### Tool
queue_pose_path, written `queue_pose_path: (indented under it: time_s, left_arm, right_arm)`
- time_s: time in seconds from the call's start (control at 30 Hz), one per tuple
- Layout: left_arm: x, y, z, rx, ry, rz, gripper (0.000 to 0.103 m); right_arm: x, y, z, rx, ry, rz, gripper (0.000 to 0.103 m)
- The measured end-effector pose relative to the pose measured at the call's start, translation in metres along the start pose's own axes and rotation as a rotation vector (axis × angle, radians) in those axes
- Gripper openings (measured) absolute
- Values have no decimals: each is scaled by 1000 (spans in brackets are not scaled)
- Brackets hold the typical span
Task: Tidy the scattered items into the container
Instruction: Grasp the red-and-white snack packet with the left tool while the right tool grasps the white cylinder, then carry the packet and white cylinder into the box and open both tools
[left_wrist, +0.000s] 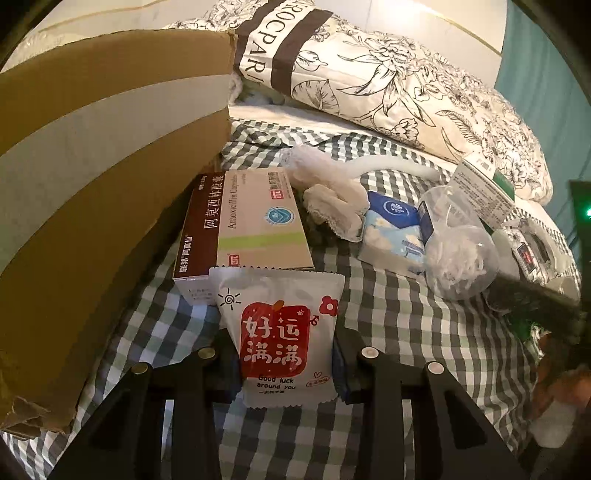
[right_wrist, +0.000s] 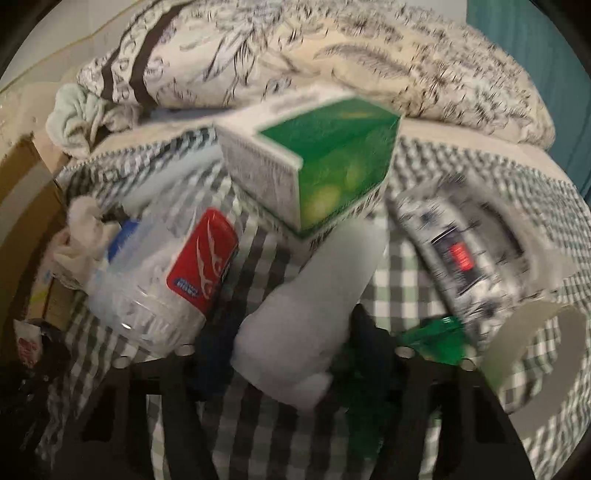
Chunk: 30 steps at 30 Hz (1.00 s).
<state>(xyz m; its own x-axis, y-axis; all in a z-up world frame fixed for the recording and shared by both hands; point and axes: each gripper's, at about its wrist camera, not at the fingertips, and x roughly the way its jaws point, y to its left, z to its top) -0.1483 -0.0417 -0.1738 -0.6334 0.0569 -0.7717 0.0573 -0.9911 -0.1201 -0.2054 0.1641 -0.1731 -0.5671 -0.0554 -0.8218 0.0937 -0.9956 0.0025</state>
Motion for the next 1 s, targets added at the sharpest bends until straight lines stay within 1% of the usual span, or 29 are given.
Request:
queue_pose_path:
  time_s: [0.07,0.23,0.3,0.6,0.7,0.83,1.0]
  left_arm:
    - [-1,-2,0,12,-7,-2,38]
    - [-6,-6,0,46,-29,-30,38]
    - [-8,-9,0,57,-36,-28,38]
    - [-16,-9,-6,37,-22,-37,38]
    - [-19,-12,-9,43,-13,-33,38]
    - [-31,-15,-12,35,-16,-34,38]
    - [-49,-20,-18,43,-27,-14,38]
  right_arm:
    - [-2,3,-2,-20,-14,-13,53]
    - [-15,-1,-6,0,-13,26,53]
    - [-25,-2,-9,8,-22,56,53]
    - [-61,8,-25,-27,-33,119,53]
    - [-73,8,-31,-34,-39,153,53]
    - [-92,12,-41,-57,-50,187,53]
    - [-118,13,-52,-82,-71,209,53]
